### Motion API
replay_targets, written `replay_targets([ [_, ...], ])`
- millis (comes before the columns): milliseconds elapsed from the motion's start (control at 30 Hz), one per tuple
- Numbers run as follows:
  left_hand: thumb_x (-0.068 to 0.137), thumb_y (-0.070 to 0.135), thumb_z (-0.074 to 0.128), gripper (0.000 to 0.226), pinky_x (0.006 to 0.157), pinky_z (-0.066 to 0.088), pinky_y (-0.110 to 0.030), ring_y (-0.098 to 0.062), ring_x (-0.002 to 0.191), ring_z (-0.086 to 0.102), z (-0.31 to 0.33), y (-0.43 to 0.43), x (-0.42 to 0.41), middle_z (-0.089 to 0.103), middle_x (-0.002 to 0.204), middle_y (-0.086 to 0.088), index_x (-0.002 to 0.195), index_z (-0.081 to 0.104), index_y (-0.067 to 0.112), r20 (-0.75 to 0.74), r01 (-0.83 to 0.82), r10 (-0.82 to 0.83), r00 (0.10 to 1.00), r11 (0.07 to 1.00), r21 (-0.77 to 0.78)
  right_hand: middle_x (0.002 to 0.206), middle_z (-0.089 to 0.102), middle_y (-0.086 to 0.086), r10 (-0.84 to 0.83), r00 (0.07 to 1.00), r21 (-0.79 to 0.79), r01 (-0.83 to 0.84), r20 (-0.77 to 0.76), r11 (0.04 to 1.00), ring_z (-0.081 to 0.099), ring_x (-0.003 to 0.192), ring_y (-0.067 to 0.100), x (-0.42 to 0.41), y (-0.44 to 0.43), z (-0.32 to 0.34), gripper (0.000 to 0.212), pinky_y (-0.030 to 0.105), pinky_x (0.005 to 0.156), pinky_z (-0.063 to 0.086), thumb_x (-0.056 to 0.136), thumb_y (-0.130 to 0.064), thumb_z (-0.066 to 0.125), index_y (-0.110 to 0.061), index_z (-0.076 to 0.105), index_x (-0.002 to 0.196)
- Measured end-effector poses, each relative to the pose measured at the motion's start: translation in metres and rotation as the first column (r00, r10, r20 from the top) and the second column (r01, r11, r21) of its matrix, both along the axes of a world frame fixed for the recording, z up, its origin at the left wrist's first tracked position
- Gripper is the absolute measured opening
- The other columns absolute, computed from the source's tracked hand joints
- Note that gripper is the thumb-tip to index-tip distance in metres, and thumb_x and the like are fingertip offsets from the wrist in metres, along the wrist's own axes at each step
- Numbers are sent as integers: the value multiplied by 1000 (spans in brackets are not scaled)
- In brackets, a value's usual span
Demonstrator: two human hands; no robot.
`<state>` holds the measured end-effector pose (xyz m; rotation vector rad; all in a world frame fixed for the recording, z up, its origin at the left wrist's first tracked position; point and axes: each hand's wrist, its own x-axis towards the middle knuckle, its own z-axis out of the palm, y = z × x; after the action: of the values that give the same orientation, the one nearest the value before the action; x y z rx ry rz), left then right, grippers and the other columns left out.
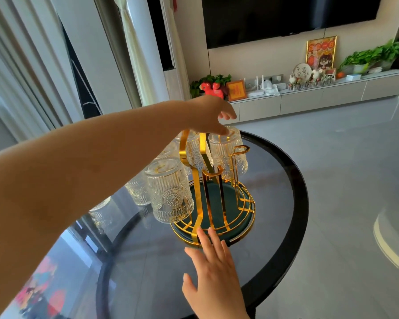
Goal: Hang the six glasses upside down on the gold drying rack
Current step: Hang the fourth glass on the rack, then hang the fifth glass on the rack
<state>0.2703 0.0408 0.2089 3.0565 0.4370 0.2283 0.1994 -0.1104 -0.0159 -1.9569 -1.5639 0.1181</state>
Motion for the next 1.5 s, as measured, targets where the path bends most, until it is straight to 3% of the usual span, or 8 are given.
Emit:
replay_targets([
  [167,82,14,56,25,82,42,-14,-9,91,55,0,9,-67,61,105,2,107,59,13,320,-41,89,943,988,-152,150,22,7,-57,997,-16,58,46,998,10,139,31,-2,-2,0,43,38,107,4,79,-31,65,-25,53,119],
  [233,81,12,56,21,76,43,-9,-10,86,57,-8,18,-103,60,96,6,101,62,17,439,-85,189,878,966,-246,125,59,11,-123,987,-11,125,107,992,51,118,35,-5,-4,7,48,46,92,42,52,-28,86,-22,67,96],
  [333,81,13,57,17,78,43,-20,-10,81,58,-28,34,-154,62,90,5,92,63,23,516,-189,392,761,896,-403,103,72,4,-132,969,5,134,209,991,66,97,25,-13,-2,9,56,37,73,55,34,-29,92,-23,69,85],
  [533,81,14,59,13,71,40,-14,-2,69,53,-98,59,-239,61,87,2,91,67,15,413,-410,669,618,723,-556,114,67,2,-7,972,-57,20,233,998,61,107,22,-42,16,10,50,33,84,52,55,-20,85,-19,65,100],
  [667,81,13,57,15,78,40,-28,-17,80,54,-139,68,-280,64,92,-7,93,66,10,326,-473,779,536,597,-648,149,25,-3,62,993,-157,-46,100,987,16,137,13,-51,47,7,45,28,113,14,94,-8,36,-20,28,136],
  [833,83,14,55,18,71,38,-24,-12,75,51,-175,78,-302,64,95,-7,98,63,10,266,-483,841,470,498,-720,146,31,-1,-4,994,-196,25,107,980,20,135,14,-55,68,4,39,29,112,17,95,-12,33,-17,34,133],
  [1300,65,23,75,79,99,35,-40,-26,119,44,-199,143,-252,43,133,-11,128,29,16,293,-253,902,317,378,-891,145,32,-6,-36,991,-218,64,130,974,20,134,9,-55,71,-1,38,25,111,17,95,-19,35,-23,35,132],
  [1500,62,42,74,97,103,32,-50,-35,125,40,-205,163,-244,39,141,-8,136,12,24,219,-410,935,279,322,-853,144,32,-7,-31,989,-216,62,146,974,20,133,8,-55,72,-2,38,24,111,18,95,-19,36,-24,35,132],
])
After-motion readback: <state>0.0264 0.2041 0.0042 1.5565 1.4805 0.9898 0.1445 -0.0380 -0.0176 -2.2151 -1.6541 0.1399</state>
